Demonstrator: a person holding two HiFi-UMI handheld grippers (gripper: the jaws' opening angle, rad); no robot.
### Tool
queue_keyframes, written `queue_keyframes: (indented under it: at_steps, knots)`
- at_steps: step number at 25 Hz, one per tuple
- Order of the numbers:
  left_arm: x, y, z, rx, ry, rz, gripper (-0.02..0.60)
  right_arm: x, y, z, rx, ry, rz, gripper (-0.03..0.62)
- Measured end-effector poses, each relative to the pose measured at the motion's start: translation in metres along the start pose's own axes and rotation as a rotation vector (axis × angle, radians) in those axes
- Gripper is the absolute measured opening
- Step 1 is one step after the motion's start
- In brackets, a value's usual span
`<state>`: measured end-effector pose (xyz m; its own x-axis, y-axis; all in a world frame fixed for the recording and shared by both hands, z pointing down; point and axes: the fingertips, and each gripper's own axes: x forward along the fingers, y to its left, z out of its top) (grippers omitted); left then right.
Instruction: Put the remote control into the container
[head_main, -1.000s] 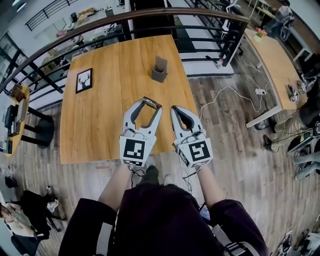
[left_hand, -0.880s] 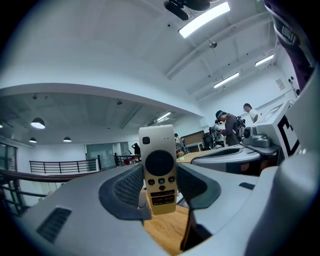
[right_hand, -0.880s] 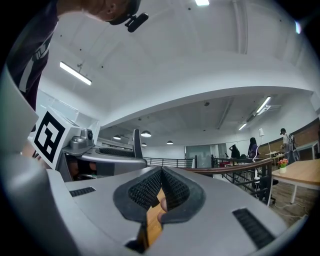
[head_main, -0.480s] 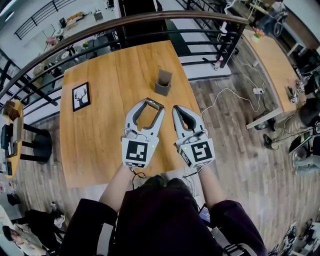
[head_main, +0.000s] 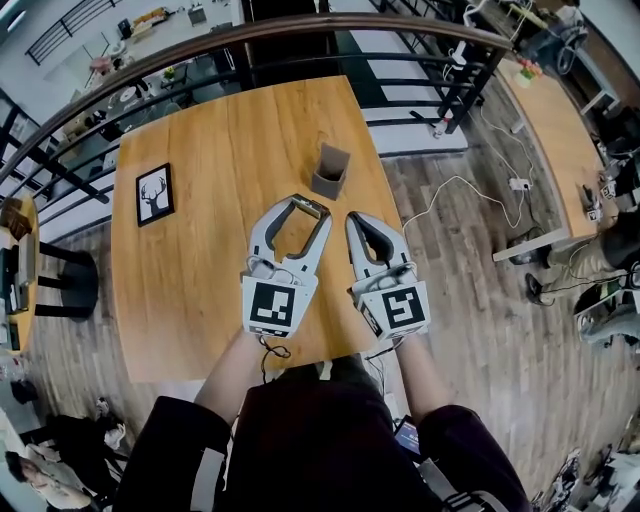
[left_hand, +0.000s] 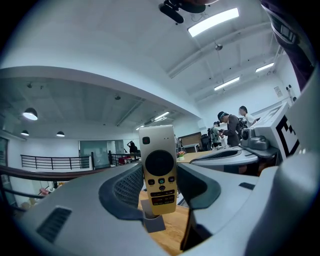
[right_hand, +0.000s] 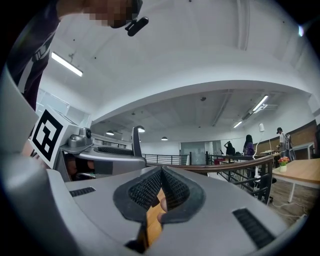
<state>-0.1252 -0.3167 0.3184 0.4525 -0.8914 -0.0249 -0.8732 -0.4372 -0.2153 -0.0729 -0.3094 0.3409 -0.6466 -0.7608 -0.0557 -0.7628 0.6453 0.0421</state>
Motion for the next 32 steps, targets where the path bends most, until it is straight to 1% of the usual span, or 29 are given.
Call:
queue_keyframes:
  at_steps: [1,4,7,8,10,16,18,20,23,28,30,32]
  knots:
    - [0.006,0.002,-0.003,-0.002,0.008,0.001,0.212,0.004,-0.004,-0.003,0.004,0.005,0.004,0.019]
    - [0.028,0.008,-0.007,-0.012,-0.011,0.015,0.212,0.019,-0.017,-0.010,0.013,0.009,0.022,0.018]
    - [0.049,0.012,-0.021,-0.020,0.018,0.018,0.212,0.034,-0.033,-0.022,0.025,0.009,0.029,0.018]
    - [0.057,0.013,-0.026,-0.021,0.013,0.018,0.212,0.040,-0.038,-0.028,0.029,0.012,0.028,0.020]
    - [0.072,0.016,-0.039,-0.025,0.002,0.019,0.212,0.051,-0.048,-0.043,0.037,0.020,0.027,0.020]
    - [0.109,0.027,-0.088,-0.057,0.030,0.021,0.212,0.080,-0.073,-0.082,0.061,0.031,0.016,0.019]
    - [0.117,0.030,-0.101,-0.055,0.037,0.020,0.212,0.087,-0.077,-0.095,0.077,0.039,0.007,0.020]
    - [0.123,0.034,-0.113,-0.070,0.046,0.026,0.212,0.092,-0.078,-0.105,0.091,0.045,0.000,0.020]
    - [0.133,0.039,-0.128,-0.094,0.066,0.038,0.212,0.095,-0.083,-0.111,0.096,0.046,-0.004,0.019]
    - [0.159,0.047,-0.149,-0.077,0.109,0.049,0.212,0.095,-0.097,-0.118,0.101,0.054,-0.016,0.018]
    - [0.167,0.048,-0.161,-0.071,0.137,0.048,0.212,0.093,-0.100,-0.122,0.103,0.060,-0.020,0.018]
    - [0.175,0.050,-0.173,-0.073,0.149,0.048,0.212,0.092,-0.100,-0.124,0.106,0.064,-0.023,0.020]
